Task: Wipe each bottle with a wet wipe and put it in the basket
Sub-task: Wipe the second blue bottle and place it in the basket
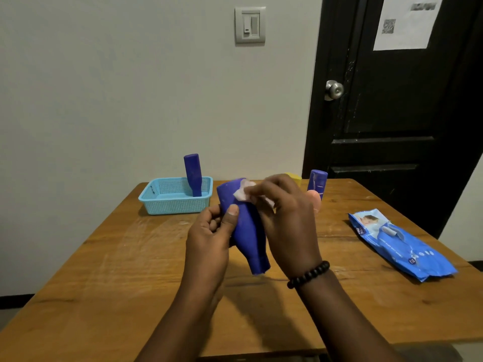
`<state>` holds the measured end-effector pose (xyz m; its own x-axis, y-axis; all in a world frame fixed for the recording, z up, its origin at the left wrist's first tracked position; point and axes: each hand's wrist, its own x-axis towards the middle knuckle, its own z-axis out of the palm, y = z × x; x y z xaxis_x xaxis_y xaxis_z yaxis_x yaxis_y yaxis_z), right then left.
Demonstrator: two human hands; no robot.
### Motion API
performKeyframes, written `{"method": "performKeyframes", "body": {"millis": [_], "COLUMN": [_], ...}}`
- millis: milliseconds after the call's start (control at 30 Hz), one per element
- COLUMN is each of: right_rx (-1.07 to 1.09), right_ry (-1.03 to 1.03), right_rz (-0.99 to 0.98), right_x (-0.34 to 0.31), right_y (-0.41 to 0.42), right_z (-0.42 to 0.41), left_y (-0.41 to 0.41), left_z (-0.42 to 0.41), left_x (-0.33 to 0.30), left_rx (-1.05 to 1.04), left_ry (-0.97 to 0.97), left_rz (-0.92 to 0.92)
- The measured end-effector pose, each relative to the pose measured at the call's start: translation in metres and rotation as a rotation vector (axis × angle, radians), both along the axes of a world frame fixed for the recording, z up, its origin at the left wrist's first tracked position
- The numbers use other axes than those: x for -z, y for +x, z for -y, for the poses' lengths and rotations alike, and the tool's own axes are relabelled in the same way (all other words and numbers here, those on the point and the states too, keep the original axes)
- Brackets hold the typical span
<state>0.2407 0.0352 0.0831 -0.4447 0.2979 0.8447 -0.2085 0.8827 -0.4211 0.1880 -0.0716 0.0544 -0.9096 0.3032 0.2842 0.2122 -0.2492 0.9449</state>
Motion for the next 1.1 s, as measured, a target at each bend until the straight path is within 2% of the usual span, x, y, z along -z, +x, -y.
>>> {"method": "performKeyframes", "body": {"millis": [200,367,433,500,633,733,867,967,1033,1100], "right_rx": [-0.106,-0.166,-0.169,-0.195,-0.251,-0.276,-0.202,-0.206,-0.130,-0.077], "right_ry": [0.032,-0.281,-0.333,-0.300,-0.110,-0.160,-0.188,-0.066,0.055,0.010], "right_rz": [0.094,0.057,0.017,0.010,0.087,0.139,0.115,0.106,0.142,0.111], "right_x": [0.052,0.061,0.052,0.041,0.035,0.041,0.039,0.036,0.038,0.038], "right_y": [0.023,0.030,0.029,0.028,0.029,0.031,0.032,0.031,0.027,0.024], "right_z": [0.005,0.004,0.003,0.004,0.007,0.001,0.001,0.007,0.007,0.005], "left_y": [-0.021,-0.024,-0.024,-0.024,-0.022,-0.026,-0.029,-0.023,-0.020,-0.018], "left_z": [0.011,0.015,0.014,0.014,0.013,0.015,0.017,0.014,0.013,0.014], "left_x": [-0.008,-0.006,-0.008,-0.008,-0.009,-0.008,-0.002,-0.003,-0.005,-0.006], "left_rx": [-0.133,-0.121,-0.105,-0.088,-0.080,-0.087,-0.116,-0.120,-0.119,-0.106], "left_ry": [0.098,0.126,0.127,0.132,0.134,0.165,0.167,0.136,0.121,0.107], "left_rz": [0.113,0.114,0.106,0.105,0.096,0.146,0.175,0.131,0.101,0.061]}}
